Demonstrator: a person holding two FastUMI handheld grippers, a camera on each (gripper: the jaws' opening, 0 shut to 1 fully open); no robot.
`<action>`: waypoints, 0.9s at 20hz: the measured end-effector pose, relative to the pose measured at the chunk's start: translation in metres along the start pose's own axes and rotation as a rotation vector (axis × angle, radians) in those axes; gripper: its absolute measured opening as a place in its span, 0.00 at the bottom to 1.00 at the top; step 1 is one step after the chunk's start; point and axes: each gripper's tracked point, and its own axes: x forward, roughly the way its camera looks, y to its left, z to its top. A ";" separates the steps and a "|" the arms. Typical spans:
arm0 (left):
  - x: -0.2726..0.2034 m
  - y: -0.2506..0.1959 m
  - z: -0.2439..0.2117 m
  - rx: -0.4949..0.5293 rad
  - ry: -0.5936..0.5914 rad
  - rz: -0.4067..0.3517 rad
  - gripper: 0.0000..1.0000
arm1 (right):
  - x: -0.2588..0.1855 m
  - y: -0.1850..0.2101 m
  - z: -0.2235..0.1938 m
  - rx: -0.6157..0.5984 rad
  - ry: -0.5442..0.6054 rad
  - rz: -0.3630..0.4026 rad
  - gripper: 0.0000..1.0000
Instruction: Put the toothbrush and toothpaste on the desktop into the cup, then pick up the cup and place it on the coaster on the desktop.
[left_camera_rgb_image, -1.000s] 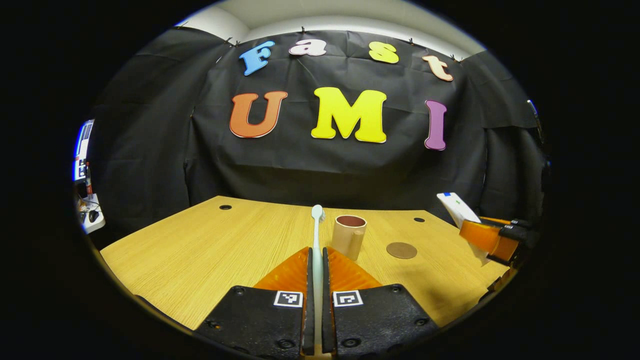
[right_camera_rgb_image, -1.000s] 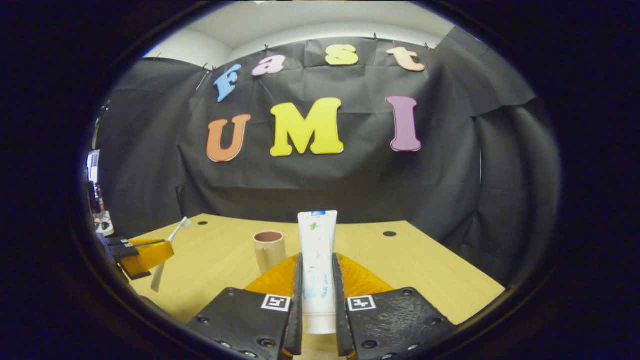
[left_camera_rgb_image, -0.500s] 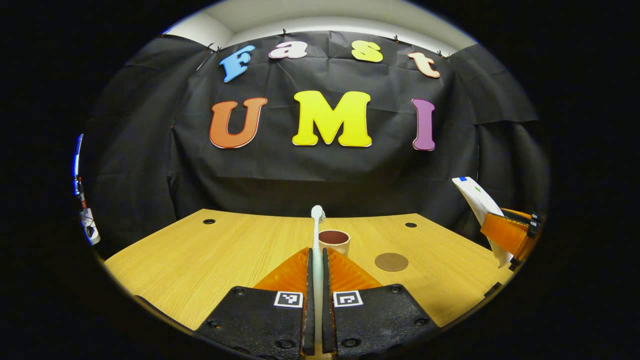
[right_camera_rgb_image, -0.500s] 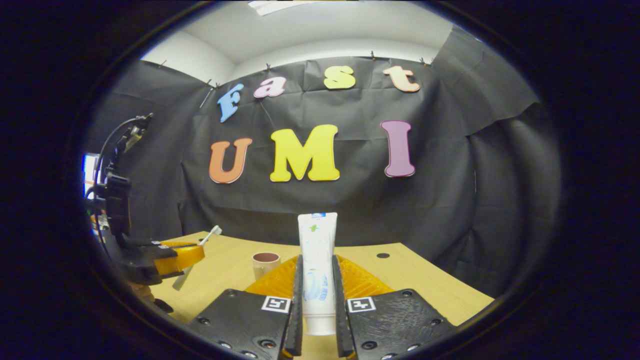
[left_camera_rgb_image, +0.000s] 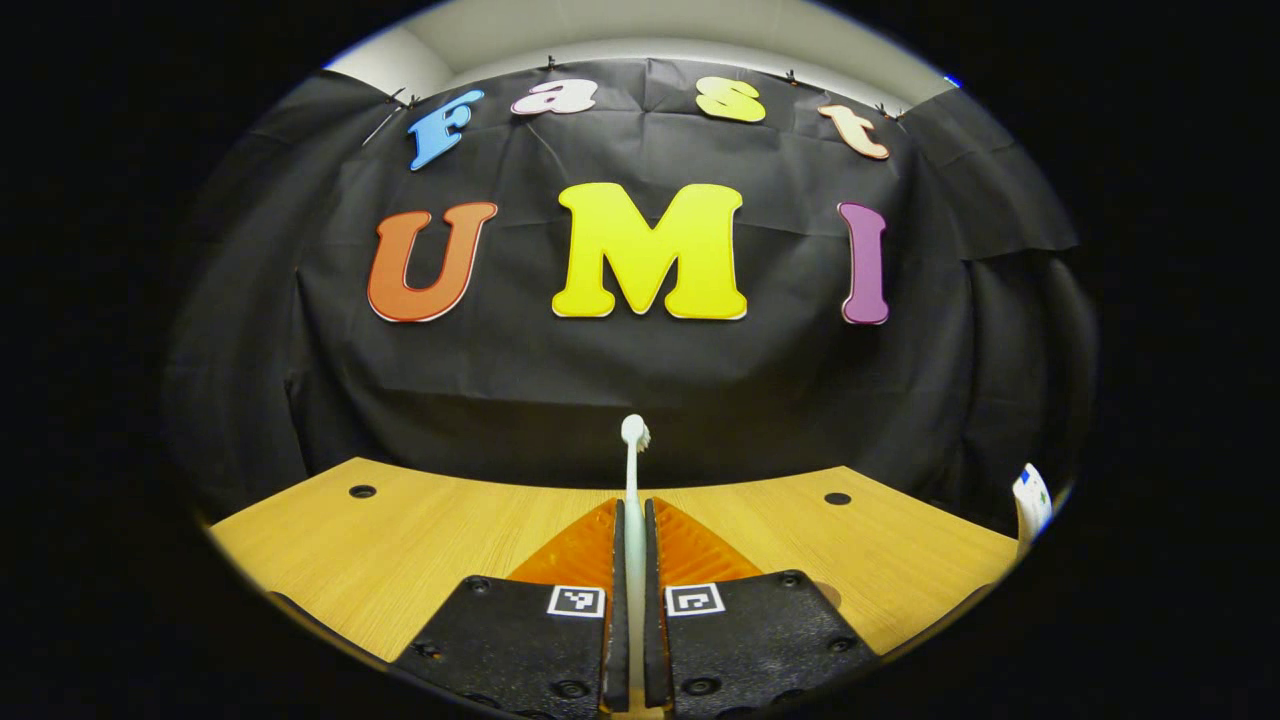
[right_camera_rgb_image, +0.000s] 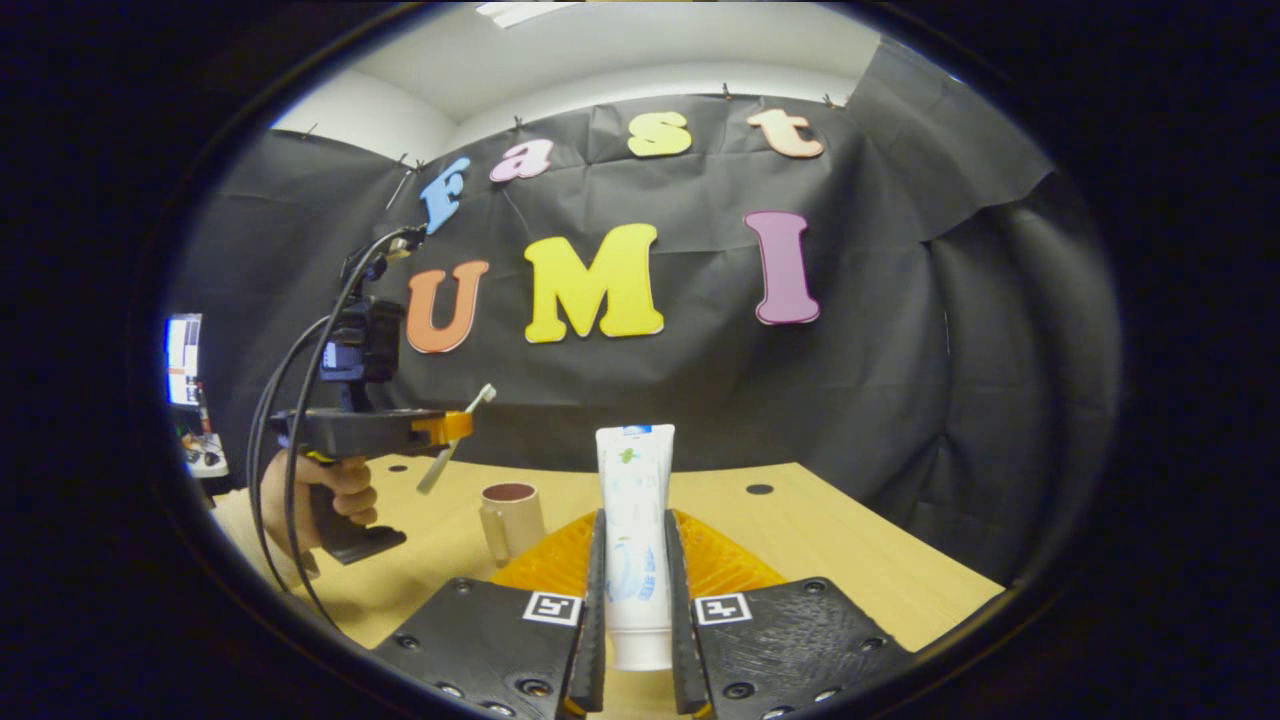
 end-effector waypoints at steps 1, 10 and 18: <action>0.012 -0.001 0.004 0.012 -0.014 0.000 0.08 | 0.002 -0.004 -0.006 0.003 0.011 -0.002 0.27; 0.068 -0.020 -0.015 0.013 -0.048 -0.052 0.08 | 0.022 -0.034 -0.040 0.037 0.088 -0.021 0.27; 0.075 -0.018 -0.034 0.015 -0.001 -0.047 0.11 | 0.032 -0.041 -0.064 0.074 0.141 -0.006 0.27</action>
